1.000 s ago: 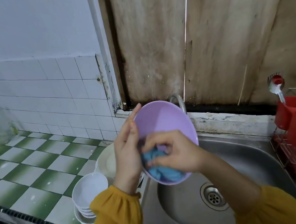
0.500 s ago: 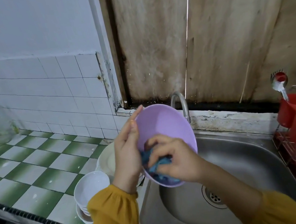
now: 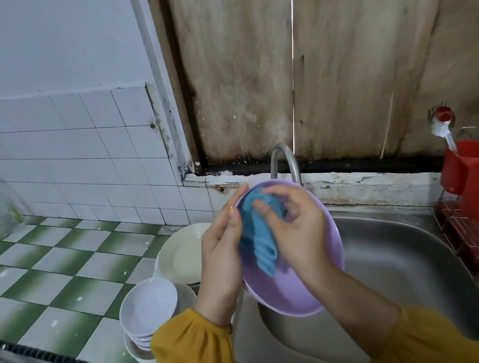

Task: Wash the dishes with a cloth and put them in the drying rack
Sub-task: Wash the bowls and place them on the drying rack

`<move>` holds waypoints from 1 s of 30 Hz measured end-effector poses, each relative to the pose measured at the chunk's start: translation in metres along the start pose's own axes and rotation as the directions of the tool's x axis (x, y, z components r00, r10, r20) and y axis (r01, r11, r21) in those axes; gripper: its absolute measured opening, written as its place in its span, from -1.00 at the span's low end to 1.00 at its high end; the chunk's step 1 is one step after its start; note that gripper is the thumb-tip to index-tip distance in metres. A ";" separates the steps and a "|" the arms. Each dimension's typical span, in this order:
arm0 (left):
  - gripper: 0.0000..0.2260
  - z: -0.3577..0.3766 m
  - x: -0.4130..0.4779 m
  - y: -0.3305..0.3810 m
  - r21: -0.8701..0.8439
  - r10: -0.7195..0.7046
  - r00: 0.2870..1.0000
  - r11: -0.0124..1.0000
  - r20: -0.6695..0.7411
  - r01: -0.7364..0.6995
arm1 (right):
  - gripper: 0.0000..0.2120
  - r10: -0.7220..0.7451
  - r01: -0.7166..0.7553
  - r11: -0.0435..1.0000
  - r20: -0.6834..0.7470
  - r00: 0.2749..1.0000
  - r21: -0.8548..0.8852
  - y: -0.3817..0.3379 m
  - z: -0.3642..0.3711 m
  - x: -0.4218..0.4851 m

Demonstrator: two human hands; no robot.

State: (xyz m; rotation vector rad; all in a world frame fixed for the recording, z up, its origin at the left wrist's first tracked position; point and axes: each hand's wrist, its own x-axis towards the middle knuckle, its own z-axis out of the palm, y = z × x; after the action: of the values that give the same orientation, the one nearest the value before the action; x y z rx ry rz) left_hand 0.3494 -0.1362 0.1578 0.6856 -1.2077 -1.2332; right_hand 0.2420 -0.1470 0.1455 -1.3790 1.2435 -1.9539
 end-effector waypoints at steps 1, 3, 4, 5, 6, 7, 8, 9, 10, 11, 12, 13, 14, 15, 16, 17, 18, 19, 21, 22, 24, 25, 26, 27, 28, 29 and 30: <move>-0.68 0.002 -0.001 -0.001 0.010 0.002 1.000 1.000 0.009 -0.002 | -0.74 0.069 -0.062 0.994 -0.086 0.994 0.088 -0.002 -0.001 0.003; -0.66 0.006 -0.002 -0.004 0.003 -0.010 1.000 1.000 -0.006 0.010 | -0.75 0.122 -0.114 0.982 -0.045 0.992 0.152 -0.007 0.001 0.000; -0.67 0.006 -0.001 -0.003 -0.007 -0.019 1.000 1.000 -0.021 0.019 | -0.72 0.103 -0.113 0.981 0.069 0.992 0.159 -0.010 0.002 -0.007; -0.69 0.005 0.000 -0.001 -0.028 -0.027 0.999 0.999 -0.034 0.027 | -0.69 0.077 -0.119 0.977 0.228 0.971 0.175 -0.012 0.002 -0.015; -0.70 0.000 0.002 0.001 -0.041 -0.032 0.998 0.999 -0.050 0.030 | -0.68 0.051 -0.133 0.974 0.395 0.917 0.183 -0.013 -0.001 -0.021; -0.70 -0.005 0.005 0.005 -0.048 -0.029 0.998 0.999 -0.064 0.026 | -0.68 0.025 -0.142 0.975 0.549 0.835 0.171 -0.014 -0.009 -0.023; -0.69 -0.012 0.007 0.008 -0.039 -0.020 0.997 0.999 -0.078 0.017 | -0.70 0.016 -0.114 0.989 0.690 0.724 0.097 -0.014 -0.019 -0.019; -0.65 -0.017 0.008 0.011 -0.033 -0.014 0.996 0.999 -0.092 0.011 | -0.72 0.030 -0.023 1.000 0.807 0.590 -0.020 -0.014 -0.031 -0.011; -0.61 -0.022 0.008 0.013 -0.032 -0.009 0.995 0.999 -0.103 0.005 | -0.74 0.054 0.140 0.980 0.870 0.491 -0.140 -0.009 -0.042 -0.002; -0.58 -0.025 0.007 0.013 -0.033 -0.007 0.994 0.999 -0.106 0.003 | -0.72 0.043 0.372 0.894 0.876 0.481 -0.248 -0.003 -0.049 0.007; -0.57 -0.027 0.006 0.011 -0.027 -0.005 0.995 1.000 -0.101 0.002 | -0.69 -0.048 0.580 0.745 0.841 0.540 -0.330 0.004 -0.053 0.017; -0.59 -0.026 0.005 0.009 -0.023 -0.005 0.996 1.000 -0.089 0.002 | -0.67 -0.179 0.682 0.603 0.763 0.621 -0.414 0.011 -0.055 0.026; -0.62 -0.024 0.005 0.005 -0.015 -0.006 0.997 1.000 -0.075 0.005 | -0.67 -0.293 0.679 0.528 0.641 0.709 -0.510 0.015 -0.054 0.033; -0.63 -0.020 0.004 0.003 -0.011 -0.005 0.998 1.000 -0.059 0.004 | -0.70 -0.376 0.632 0.521 0.511 0.773 -0.573 0.015 -0.051 0.037; -0.62 -0.015 0.004 0.000 -0.002 -0.001 0.999 1.000 -0.039 0.001 | -0.74 -0.426 0.590 0.563 0.409 0.807 -0.579 0.014 -0.046 0.038; -0.62 -0.010 0.005 -0.002 -0.001 -0.005 1.000 1.000 -0.017 0.005 | -0.79 -0.457 0.563 0.633 0.330 0.826 -0.532 0.011 -0.038 0.035; -0.65 -0.006 0.006 -0.003 -0.002 -0.007 1.000 1.000 -0.005 0.007 | -0.82 -0.446 0.526 0.725 0.278 0.851 -0.445 0.007 -0.028 0.028; -0.68 -0.005 0.007 -0.004 -0.020 -0.014 1.000 1.000 0.000 0.014 | -0.83 -0.391 0.465 0.823 0.266 0.881 -0.327 0.002 -0.018 0.018; -0.69 -0.007 0.008 -0.006 -0.052 -0.030 1.000 0.998 -0.008 0.030 | -0.78 -0.213 0.266 0.958 0.356 0.910 -0.107 -0.004 -0.005 -0.003; -0.67 -0.009 0.007 -0.007 -0.050 -0.034 0.999 0.998 -0.013 0.033 | -0.73 -0.132 0.162 0.986 0.404 0.905 -0.041 -0.005 -0.004 -0.009; -0.64 -0.011 0.005 -0.007 -0.026 -0.027 1.000 0.999 -0.004 0.027 | -0.66 -0.027 0.038 0.999 0.336 0.942 -0.026 0.003 -0.009 -0.002; -0.62 -0.010 0.004 -0.007 -0.007 -0.016 1.000 1.000 0.007 0.016 | -0.62 0.009 0.004 0.999 0.234 0.972 -0.054 0.005 -0.011 0.005; -0.62 -0.008 0.004 -0.007 0.018 -0.005 1.000 1.000 0.014 0.005 | -0.60 0.032 -0.023 0.997 0.124 0.992 -0.073 0.006 -0.011 0.010; -0.65 -0.006 0.005 -0.007 0.037 -0.001 1.000 0.999 0.016 0.001 | -0.60 0.058 -0.054 0.997 0.078 0.995 -0.057 0.005 -0.008 0.010; -0.68 -0.004 0.006 -0.007 0.047 0.000 1.000 0.999 0.014 -0.001 | -0.59 0.072 -0.070 0.997 0.104 0.992 -0.025 0.002 -0.004 0.007; -0.71 -0.004 0.008 -0.005 0.037 -0.011 1.000 0.999 0.005 0.011 | -0.59 0.086 -0.087 0.996 0.207 0.974 -0.004 -0.004 -0.001 0.000; -0.71 -0.006 0.010 -0.003 0.026 -0.023 1.000 0.999 -0.012 0.024 | -0.58 0.087 -0.089 0.996 0.365 0.927 -0.011 -0.007 -0.002 -0.009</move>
State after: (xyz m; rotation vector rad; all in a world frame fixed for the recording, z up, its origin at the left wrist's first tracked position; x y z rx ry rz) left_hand 0.3535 -0.1473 0.1565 0.7270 -1.2109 -1.2334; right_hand 0.2443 -0.1359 0.1470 -1.5665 1.0984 -1.5474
